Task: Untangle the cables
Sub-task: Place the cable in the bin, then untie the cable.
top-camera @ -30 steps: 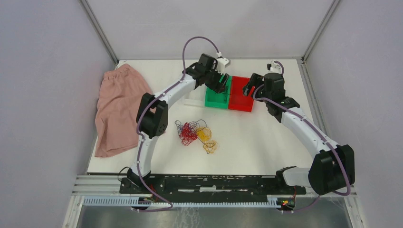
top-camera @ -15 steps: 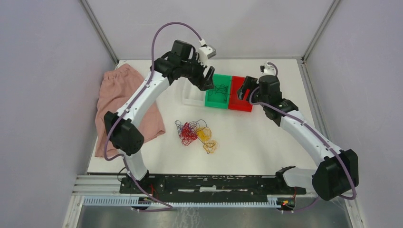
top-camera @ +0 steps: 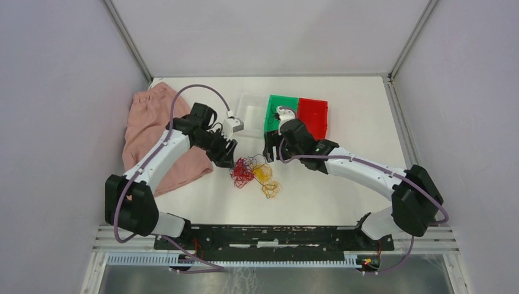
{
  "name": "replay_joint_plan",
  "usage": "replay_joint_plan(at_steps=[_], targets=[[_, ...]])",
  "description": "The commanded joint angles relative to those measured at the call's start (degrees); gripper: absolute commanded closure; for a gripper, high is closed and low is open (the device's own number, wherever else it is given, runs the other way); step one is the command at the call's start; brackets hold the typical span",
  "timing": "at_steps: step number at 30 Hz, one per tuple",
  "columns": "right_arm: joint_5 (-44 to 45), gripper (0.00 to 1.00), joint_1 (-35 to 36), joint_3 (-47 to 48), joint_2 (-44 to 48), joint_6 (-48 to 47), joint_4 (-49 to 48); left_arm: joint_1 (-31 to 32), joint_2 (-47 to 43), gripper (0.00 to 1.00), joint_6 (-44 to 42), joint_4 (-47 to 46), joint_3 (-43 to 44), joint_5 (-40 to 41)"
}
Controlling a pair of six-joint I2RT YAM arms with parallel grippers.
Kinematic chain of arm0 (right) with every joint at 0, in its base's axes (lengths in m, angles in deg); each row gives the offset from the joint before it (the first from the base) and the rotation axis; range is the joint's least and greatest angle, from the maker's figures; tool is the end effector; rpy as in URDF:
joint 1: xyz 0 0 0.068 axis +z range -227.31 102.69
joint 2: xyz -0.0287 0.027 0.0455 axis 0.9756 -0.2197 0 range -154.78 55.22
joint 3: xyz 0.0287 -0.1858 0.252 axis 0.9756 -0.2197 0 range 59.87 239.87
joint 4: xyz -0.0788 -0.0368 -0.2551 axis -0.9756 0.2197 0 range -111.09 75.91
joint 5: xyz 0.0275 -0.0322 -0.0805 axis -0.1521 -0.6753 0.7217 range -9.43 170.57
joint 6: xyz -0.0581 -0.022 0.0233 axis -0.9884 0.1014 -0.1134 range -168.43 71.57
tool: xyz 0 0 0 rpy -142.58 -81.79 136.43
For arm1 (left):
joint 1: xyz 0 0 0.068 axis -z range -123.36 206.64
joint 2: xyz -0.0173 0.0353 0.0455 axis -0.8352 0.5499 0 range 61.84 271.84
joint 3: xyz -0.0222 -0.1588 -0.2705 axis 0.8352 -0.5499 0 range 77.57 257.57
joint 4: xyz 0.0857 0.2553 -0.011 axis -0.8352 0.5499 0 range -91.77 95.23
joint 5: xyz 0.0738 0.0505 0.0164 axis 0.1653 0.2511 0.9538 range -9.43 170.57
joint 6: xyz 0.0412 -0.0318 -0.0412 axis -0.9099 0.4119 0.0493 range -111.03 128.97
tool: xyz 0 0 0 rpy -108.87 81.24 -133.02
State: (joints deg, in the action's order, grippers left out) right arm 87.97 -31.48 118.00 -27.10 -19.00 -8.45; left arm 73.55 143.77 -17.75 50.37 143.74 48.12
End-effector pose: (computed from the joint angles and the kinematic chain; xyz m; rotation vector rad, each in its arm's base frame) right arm 0.2389 0.2363 0.2927 -0.2511 2.2568 0.5771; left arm 0.2615 -0.1090 0.2965 1.1139 2.3811 -0.7170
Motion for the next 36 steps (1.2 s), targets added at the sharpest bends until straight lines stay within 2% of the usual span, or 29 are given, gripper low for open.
replay_joint_plan(at_steps=[1, 10, 18, 23, 31, 36], targets=[[0.3, 0.23, 1.3, 2.6, -1.7, -0.2, -3.7, 0.9, -1.9, 0.44, -5.3, -6.0, -3.7, -3.4], [-4.5, 0.27, 1.8, 1.0, -1.6, 0.2, -3.4, 1.1, 4.6, 0.56, -7.7, -9.4, -6.0, -1.5], [-4.7, 0.29, 3.7, -1.0, -3.1, 1.1, -3.5, 1.2, 3.3, 0.54, -8.6, -13.4, -6.8, -5.7], [-5.0, 0.31, 3.9, -1.6, -2.9, 1.6, -3.9, 2.0, 4.7, 0.5, -13.6, -12.4, -6.3, -6.7], [-5.4, 0.32, 3.9, -2.1, -1.3, 1.9, -3.2, 3.2, 5.9, 0.5, -21.0, -9.2, -7.2, -6.5], [-5.8, 0.33, 3.9, -2.7, -0.8, 2.5, -3.4, 3.6, 5.6, 0.57, -23.1, -8.7, -6.6, -5.8]])
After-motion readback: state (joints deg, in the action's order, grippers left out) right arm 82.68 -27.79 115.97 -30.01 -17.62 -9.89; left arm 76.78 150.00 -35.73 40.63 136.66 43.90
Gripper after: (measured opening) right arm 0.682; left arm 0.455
